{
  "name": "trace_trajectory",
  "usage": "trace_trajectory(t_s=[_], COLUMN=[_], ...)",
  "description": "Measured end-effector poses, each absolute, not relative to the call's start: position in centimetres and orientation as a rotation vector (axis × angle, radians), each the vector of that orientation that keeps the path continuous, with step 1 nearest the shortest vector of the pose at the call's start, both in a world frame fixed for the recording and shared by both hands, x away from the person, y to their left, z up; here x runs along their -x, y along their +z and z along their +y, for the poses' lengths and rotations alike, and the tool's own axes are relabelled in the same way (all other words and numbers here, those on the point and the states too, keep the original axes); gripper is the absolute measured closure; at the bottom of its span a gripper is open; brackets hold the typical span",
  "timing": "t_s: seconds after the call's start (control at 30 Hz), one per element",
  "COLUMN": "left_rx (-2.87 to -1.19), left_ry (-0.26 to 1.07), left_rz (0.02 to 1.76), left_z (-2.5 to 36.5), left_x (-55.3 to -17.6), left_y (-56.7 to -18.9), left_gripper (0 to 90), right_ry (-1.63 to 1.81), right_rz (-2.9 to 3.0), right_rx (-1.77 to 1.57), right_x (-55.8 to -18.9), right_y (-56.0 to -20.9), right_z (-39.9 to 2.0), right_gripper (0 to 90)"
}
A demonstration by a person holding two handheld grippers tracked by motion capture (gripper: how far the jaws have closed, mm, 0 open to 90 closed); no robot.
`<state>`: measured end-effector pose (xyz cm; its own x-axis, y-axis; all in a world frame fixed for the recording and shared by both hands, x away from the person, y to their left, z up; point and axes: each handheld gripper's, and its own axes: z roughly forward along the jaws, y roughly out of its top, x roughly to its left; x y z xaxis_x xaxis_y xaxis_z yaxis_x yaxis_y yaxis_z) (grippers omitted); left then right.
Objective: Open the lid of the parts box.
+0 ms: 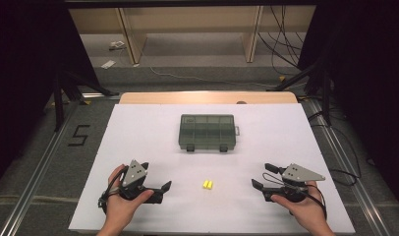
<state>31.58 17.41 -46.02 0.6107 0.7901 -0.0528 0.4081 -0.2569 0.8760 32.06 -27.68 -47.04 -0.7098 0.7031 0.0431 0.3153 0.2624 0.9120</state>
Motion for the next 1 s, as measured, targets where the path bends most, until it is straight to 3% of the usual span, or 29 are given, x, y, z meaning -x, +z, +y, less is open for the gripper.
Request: trace_trajectory(t_s=[0.43, 0.53, 0.57, 0.7, 0.73, 0.77, 0.8, 0.83, 0.87, 0.9, 0.93, 0.97, 1.0], left_rx=[-1.849, -1.838, -1.838, -1.813, -1.810, -1.810, -1.816, -1.816, -1.820, -1.820, -1.835, -1.835, -1.856], left_ry=[0.502, 0.533, 0.533, 0.573, 0.595, 0.595, 0.615, 0.615, 0.632, 0.632, 0.648, 0.648, 0.651], left_rz=[0.967, 0.974, 0.974, 1.034, 1.051, 1.051, 1.055, 1.055, 1.067, 1.067, 1.075, 1.075, 1.079], left_z=[17.4, 17.6, 17.6, 17.6, 17.5, 17.5, 17.4, 17.4, 17.4, 17.4, 17.2, 17.2, 17.0], left_x=[-31.8, -32.3, -32.3, -33.4, -33.8, -33.8, -34.2, -34.2, -34.7, -34.7, -35.3, -35.3, -35.8], left_y=[-45.7, -45.5, -45.5, -45.2, -45.2, -45.2, -45.0, -45.0, -44.8, -44.8, -44.8, -44.8, -44.7], left_gripper=[0.0, 1.5, 5.0, 39.4, 52.8, 58.3, 67.8, 72.2, 77.3, 81.4, 85.9, 88.5, 89.8], right_ry=[1.428, 1.430, 1.430, 1.426, 1.421, 1.421, 1.415, 1.415, 1.391, 1.391, 1.361, 1.361, 1.322], right_rz=[2.131, 2.099, 2.099, 2.072, 2.067, 2.067, 2.057, 2.057, 2.073, 2.073, 2.095, 2.095, 2.121], right_rx=[-0.921, -0.908, -0.908, -0.896, -0.899, -0.899, -0.906, -0.906, -0.905, -0.905, -0.914, -0.914, -0.920], right_x=[-32.6, -33.3, -33.3, -34.2, -34.6, -34.6, -34.9, -34.9, -35.5, -35.5, -36.0, -36.0, -36.7], right_y=[-46.8, -46.4, -46.4, -46.1, -45.7, -45.7, -45.4, -45.4, -45.2, -45.2, -45.1, -45.1, -45.0], right_z=[-28.0, -28.0, -28.0, -27.9, -28.1, -28.1, -28.2, -28.2, -28.4, -28.4, -28.4, -28.4, -28.2], right_gripper=[24.0, 27.4, 27.4, 35.2, 44.7, 44.7, 52.2, 52.2, 62.0, 62.0, 72.0, 72.0, 80.2])
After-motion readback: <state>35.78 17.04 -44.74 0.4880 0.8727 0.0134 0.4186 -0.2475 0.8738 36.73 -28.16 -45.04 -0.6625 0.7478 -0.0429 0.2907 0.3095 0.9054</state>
